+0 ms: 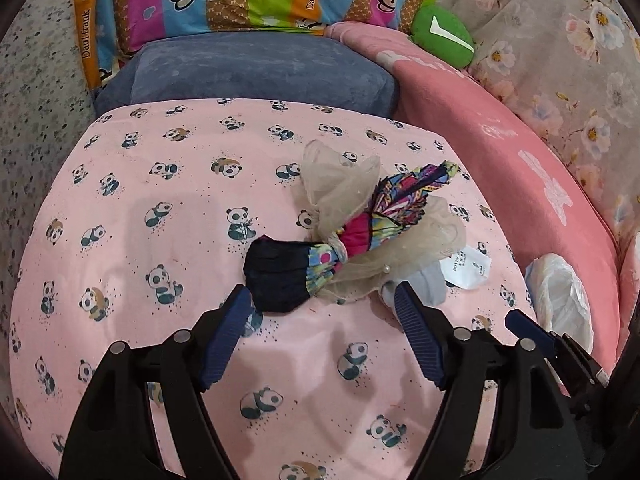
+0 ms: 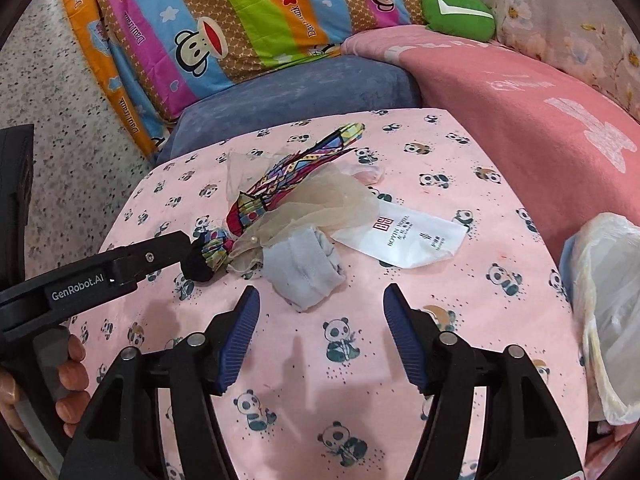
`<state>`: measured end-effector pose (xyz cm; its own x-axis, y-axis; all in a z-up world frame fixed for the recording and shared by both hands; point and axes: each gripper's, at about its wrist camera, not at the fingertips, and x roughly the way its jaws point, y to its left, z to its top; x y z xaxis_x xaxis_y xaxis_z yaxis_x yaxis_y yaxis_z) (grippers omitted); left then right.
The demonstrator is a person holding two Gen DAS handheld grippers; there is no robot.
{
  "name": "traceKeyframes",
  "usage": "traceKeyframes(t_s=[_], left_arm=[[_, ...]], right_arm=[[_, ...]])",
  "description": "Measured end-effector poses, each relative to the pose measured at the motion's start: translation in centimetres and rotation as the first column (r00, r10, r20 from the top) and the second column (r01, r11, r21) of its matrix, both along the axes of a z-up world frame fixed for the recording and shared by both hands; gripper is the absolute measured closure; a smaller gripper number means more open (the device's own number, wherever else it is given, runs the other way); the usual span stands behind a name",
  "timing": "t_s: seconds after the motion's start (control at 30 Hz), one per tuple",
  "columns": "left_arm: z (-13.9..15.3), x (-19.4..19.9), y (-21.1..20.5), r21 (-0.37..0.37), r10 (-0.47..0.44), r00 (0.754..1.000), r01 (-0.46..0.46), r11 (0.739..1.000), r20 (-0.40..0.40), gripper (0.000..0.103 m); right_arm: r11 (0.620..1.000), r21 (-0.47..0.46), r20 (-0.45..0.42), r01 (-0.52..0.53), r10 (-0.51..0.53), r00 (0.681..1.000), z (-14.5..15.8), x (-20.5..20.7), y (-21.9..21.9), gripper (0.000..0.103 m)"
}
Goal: Collect trash
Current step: 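Grasp the folded umbrella with the left tool while the right tool grasps the grey sock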
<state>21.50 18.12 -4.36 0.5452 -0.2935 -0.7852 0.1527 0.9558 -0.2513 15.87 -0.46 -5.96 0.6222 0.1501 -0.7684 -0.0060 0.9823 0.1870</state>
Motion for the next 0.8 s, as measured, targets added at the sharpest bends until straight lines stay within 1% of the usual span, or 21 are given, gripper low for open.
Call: traceKeyframes(t_s=[0.13, 0.27, 0.3, 0.33, 0.4, 0.43, 0.47, 0.5, 0.53, 0.57, 0.63, 0.67, 0.8], left_arm=[[-1.4, 2.1, -0.5, 0.014, -0.038, 0.999, 0.039, 0.999, -0.014, 0.032], [-2.8, 3.9, -1.0, 0.002, -0.061, 0.998, 0.061, 0.998, -0.035, 0.033], [-3.1, 4.2, -1.1, 0.000, -0.065, 0.997, 0.065, 0.998, -0.039, 0.034], [-3.4, 4.5, -1.3, -0.004, -0.074, 0.996, 0.074, 0.997, -0.046, 0.037], [-3.9, 4.8, -1.7, -0.020, -0.097, 0.993, 0.096, 0.995, -0.063, 0.050], [-4.1, 4.9, -1.8, -0.026, -0.104, 0.992, 0.102, 0.994, -0.070, 0.054], [-4.3, 4.9, -1.9, -0.032, -0.111, 0.991, 0.109, 0.993, -0.076, 0.063], [-4.5, 4.9, -1.9, -0.042, -0.121, 0.989, 0.117, 0.992, -0.084, 0.070], [-4.6, 4.8, -1.9, -0.050, -0.122, 0.988, 0.117, 0.992, -0.091, 0.072], [-4.6, 4.7, -1.9, -0.059, -0.122, 0.988, 0.117, 0.991, -0.092, 0.076], [-4.4, 4.2, -1.9, -0.070, -0.118, 0.989, 0.113, 0.991, -0.086, 0.081], [-4.2, 4.0, -1.9, -0.076, -0.120, 0.989, 0.114, 0.991, -0.084, 0.086], [-3.2, 2.7, -2.0, -0.085, -0.113, 0.991, 0.107, 0.991, -0.067, 0.088]], right_arm=[[1.000, 0.004, -0.027, -0.015, 0.015, 1.000, -1.5, 2.2, 0.6, 0.038], [1.000, 0.008, -0.055, -0.018, 0.018, 0.998, -3.1, 3.9, 0.9, 0.038], [1.000, 0.012, -0.061, -0.017, 0.017, 0.998, -3.5, 4.2, 0.9, 0.038], [1.000, 0.014, -0.067, -0.016, 0.017, 0.998, -3.8, 4.5, 0.9, 0.038], [1.000, 0.020, -0.075, -0.019, 0.021, 0.997, -4.3, 4.9, 1.0, 0.038], [0.999, 0.027, -0.077, -0.022, 0.024, 0.997, -4.6, 5.1, 1.0, 0.038], [0.999, 0.030, -0.078, -0.023, 0.025, 0.997, -4.7, 5.2, 1.1, 0.038], [0.999, 0.034, -0.083, -0.024, 0.027, 0.996, -5.0, 5.3, 1.1, 0.041], [0.999, 0.041, -0.086, -0.024, 0.027, 0.996, -5.1, 5.4, 1.0, 0.043], [0.999, 0.048, -0.088, -0.024, 0.028, 0.996, -5.2, 5.4, 1.0, 0.051], [0.998, 0.052, -0.084, -0.020, 0.024, 0.996, -5.3, 5.2, 0.9, 0.055], [0.998, 0.057, -0.081, -0.022, 0.026, 0.996, -5.2, 5.0, 0.8, 0.060], [0.997, 0.070, -0.072, -0.022, 0.027, 0.997, -4.5, 4.0, 0.5, 0.063]])
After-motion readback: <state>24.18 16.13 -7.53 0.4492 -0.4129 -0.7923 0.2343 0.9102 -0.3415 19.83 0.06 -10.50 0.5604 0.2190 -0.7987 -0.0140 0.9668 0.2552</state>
